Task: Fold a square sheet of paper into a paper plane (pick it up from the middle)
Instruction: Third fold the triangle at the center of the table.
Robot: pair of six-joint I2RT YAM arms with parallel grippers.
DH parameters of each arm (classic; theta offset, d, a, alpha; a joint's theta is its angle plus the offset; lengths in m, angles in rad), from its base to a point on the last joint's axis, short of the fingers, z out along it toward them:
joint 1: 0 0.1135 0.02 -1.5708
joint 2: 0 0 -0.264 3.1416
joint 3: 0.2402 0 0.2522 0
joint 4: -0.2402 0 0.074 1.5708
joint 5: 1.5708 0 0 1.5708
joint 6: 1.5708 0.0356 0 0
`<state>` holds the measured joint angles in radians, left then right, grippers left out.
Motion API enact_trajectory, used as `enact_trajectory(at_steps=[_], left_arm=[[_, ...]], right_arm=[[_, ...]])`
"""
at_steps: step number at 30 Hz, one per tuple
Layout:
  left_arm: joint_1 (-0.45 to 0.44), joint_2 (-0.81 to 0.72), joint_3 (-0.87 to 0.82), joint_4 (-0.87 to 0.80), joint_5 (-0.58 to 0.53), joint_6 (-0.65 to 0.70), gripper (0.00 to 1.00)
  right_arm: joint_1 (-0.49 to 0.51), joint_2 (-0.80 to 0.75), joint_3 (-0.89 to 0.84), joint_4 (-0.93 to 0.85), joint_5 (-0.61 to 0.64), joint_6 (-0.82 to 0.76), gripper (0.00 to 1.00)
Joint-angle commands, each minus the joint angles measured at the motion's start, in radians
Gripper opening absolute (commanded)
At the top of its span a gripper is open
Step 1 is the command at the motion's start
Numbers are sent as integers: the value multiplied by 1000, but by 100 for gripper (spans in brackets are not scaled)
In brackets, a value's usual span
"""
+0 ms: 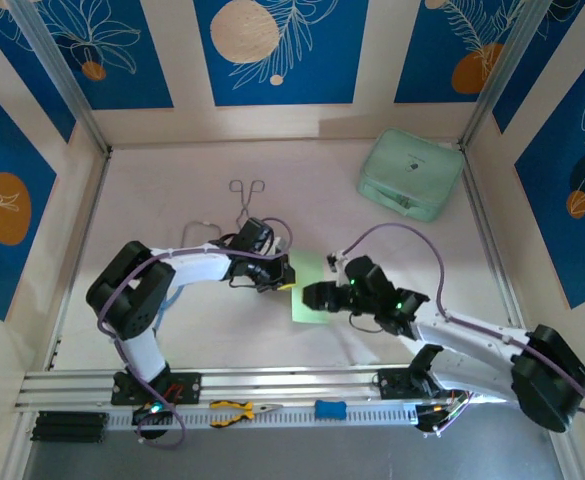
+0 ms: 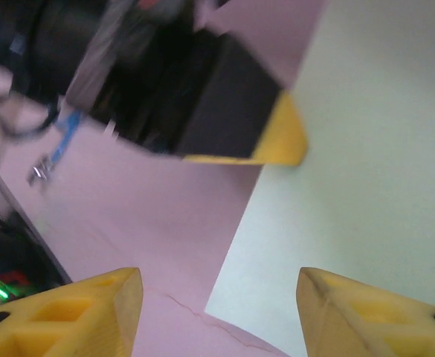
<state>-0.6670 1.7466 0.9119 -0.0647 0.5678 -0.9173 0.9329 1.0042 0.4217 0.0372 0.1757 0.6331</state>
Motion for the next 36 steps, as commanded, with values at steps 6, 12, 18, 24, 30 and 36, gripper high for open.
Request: enact_trajectory(at_steps=[6, 12, 18, 24, 30, 36], left_arm=[[23, -32, 27, -55, 34, -52, 5], [28, -38, 22, -53, 32, -55, 6], [28, -36, 21, -41, 37, -60, 6], [28, -38, 14, -33, 37, -62, 6], [28, -34, 12, -31, 34, -63, 5], [29, -34, 12, -32, 33, -61, 5]], right_arm=[[315, 180, 31, 91, 515, -558, 59], [405, 321, 71, 149, 646, -645, 60], [450, 396, 82, 155, 732, -647, 61], [464, 447, 86, 133, 814, -590, 58], [464, 414, 54, 140, 790, -532, 44], [456, 381, 36, 165, 753, -517, 42]])
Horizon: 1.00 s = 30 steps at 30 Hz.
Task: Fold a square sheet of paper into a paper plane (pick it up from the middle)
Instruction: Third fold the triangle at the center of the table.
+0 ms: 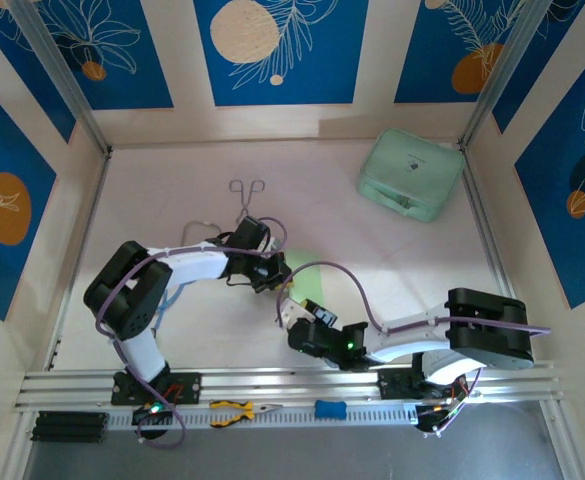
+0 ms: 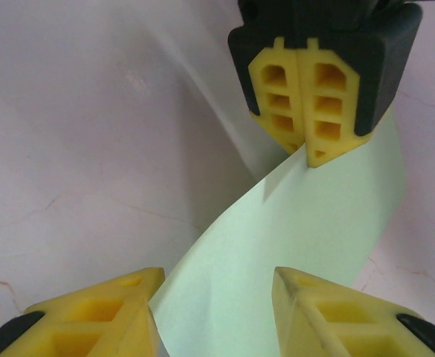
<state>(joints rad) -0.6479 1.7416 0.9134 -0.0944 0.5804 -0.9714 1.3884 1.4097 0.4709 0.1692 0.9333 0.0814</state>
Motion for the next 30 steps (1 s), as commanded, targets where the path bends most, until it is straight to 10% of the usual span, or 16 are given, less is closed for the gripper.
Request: enact_trajectory(at_steps=[1, 23, 30], left_arm=[[9, -29, 10, -2, 18, -7, 6], [9, -37, 15, -16, 10, 3, 7], [29, -106, 38, -140, -90, 80, 34]], right_arm=[[-2, -25, -13, 31, -4, 36, 41], [-55, -69, -29, 13, -95, 89, 8], [-128, -95, -14, 1, -308, 167, 3]])
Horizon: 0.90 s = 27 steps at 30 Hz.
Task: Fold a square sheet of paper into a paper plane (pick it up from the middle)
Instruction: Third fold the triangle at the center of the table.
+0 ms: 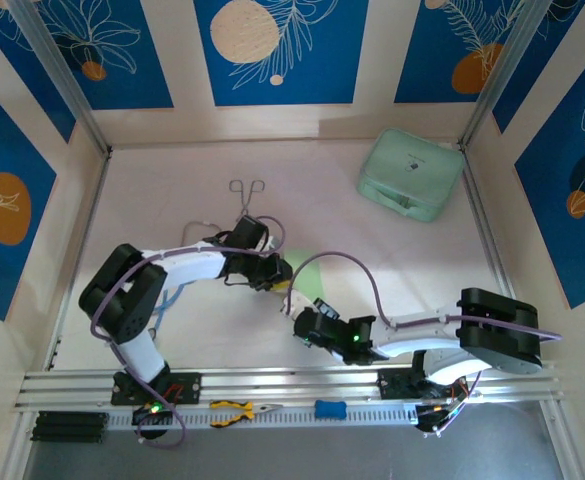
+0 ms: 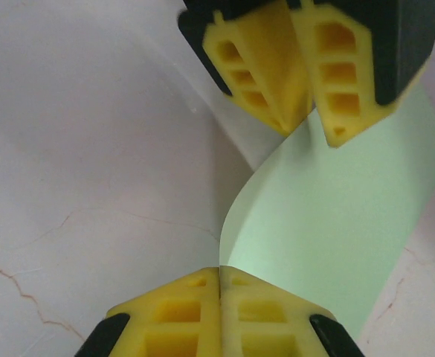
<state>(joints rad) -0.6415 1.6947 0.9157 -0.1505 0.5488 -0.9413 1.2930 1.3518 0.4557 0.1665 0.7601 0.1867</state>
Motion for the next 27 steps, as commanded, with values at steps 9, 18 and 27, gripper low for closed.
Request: enact_trajectory(at_steps=[9, 18, 27], left_arm=[[88, -175, 56, -203, -170, 150, 53], [102, -48, 172, -156, -9, 217, 36], [94, 125, 306, -167, 100, 277, 24]], right_arm=[[-284, -62, 42, 9, -692, 272, 3], [-417, -32, 46, 100, -922, 412, 3], [-438, 35, 56, 146, -968, 443, 3]])
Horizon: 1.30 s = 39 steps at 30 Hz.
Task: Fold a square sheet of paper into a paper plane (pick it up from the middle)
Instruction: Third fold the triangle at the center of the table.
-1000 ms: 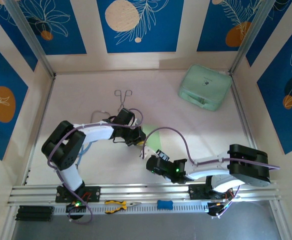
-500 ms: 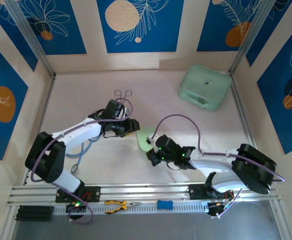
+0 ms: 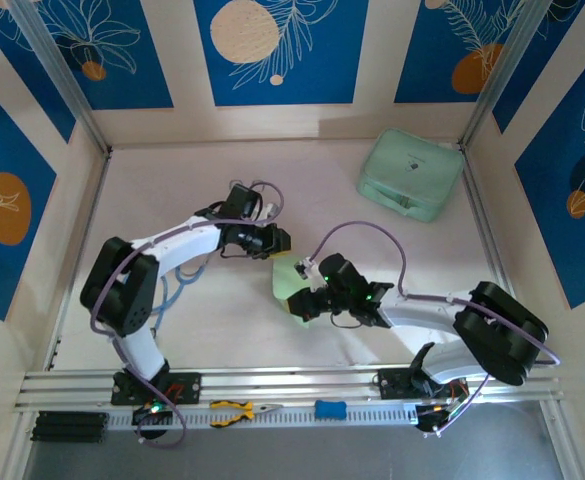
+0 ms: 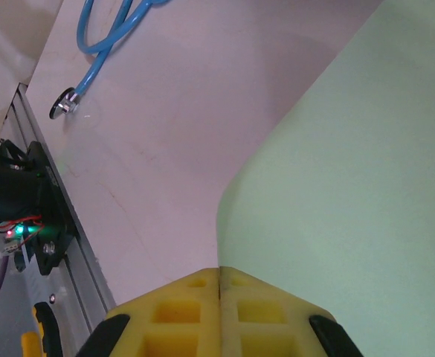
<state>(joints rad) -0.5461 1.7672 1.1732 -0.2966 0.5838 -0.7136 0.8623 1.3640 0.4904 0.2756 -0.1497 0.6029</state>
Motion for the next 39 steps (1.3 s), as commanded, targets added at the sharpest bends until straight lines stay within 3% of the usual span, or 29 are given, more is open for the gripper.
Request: enact_trajectory(at_steps=[1, 8, 18, 25, 39], left_arm=[[-4, 73, 60, -22, 74, 58, 23], [-14, 199, 86, -57, 67, 113, 15], [-17, 284, 33, -66, 32, 153, 12], [-18, 287, 27, -76, 24, 158, 12], [-19, 264, 22, -74, 27, 141, 12]], right_arm=[[-9, 33, 22, 41, -63, 30, 3], [-21, 96, 26, 92, -117, 53, 3], [-71, 133, 12, 135, -161, 67, 2], [-132, 152, 24, 89, -164, 32, 2], [-137, 188, 99, -94, -97, -98, 3]])
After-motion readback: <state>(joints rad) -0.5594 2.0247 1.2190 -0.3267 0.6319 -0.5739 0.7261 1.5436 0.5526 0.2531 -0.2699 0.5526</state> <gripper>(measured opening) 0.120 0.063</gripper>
